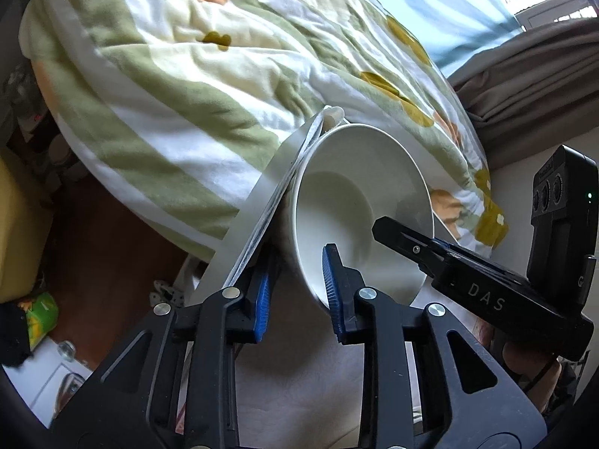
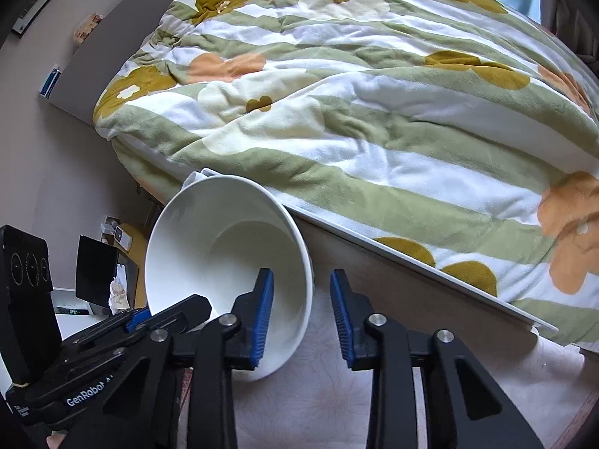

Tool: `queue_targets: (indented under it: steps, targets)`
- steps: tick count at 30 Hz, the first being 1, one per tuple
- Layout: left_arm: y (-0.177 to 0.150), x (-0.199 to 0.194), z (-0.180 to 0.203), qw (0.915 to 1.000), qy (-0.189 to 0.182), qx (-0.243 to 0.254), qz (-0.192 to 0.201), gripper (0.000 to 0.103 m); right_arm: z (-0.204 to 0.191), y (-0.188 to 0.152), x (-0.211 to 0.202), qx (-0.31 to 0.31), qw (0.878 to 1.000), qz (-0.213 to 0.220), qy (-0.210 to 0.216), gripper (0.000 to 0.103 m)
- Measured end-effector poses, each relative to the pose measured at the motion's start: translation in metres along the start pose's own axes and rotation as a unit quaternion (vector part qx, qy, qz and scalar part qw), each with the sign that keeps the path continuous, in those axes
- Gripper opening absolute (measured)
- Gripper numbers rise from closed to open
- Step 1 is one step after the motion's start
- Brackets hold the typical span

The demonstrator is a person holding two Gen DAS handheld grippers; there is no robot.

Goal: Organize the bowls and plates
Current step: 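Carry the white bowl with both tools and lower it into the cream bowl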

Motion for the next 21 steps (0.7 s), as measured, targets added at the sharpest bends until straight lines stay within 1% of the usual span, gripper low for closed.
queue_targets:
  steps: [1, 4, 13, 17, 21]
  targets:
    - [0.000, 0.000, 0.001, 1.0000, 0.003, 0.005, 0.001, 0.023, 0.000, 0.000, 0.001, 0.000, 1.000, 0.001, 0.000, 0.014]
    - [0.001, 0.001, 0.001, 1.0000, 0.002, 0.007, -0.002, 0.023, 0.001, 0.000, 0.004, 0.002, 1.000, 0.004, -0.002, 0.011]
    - [-0.001, -0.006, 0.006, 0.9996, 0.011, 0.027, 0.001, 0.022, 0.001, -0.006, -0.001, 0.011, 1.000, 0.008, 0.002, 0.011]
    - [-0.005, -0.017, 0.012, 0.9991, 0.014, 0.038, 0.011, 0.022, 0.000, -0.012, -0.009, 0.016, 1.000, 0.019, 0.010, 0.011]
    - [-0.013, -0.035, 0.029, 0.9977, 0.015, 0.061, 0.024, 0.022, 0.000, -0.022, -0.029, 0.022, 0.999, 0.039, 0.014, 0.011]
Point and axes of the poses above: each gripper's, at about its wrist camera, not at the fingertips, and x roughly the way its jaws point, z to its right, y to its top, the point moved 3 cm from there along x, roughly the way its jaws point, and after that the axes turned 1 degree about -z, right-handed, at the moved point
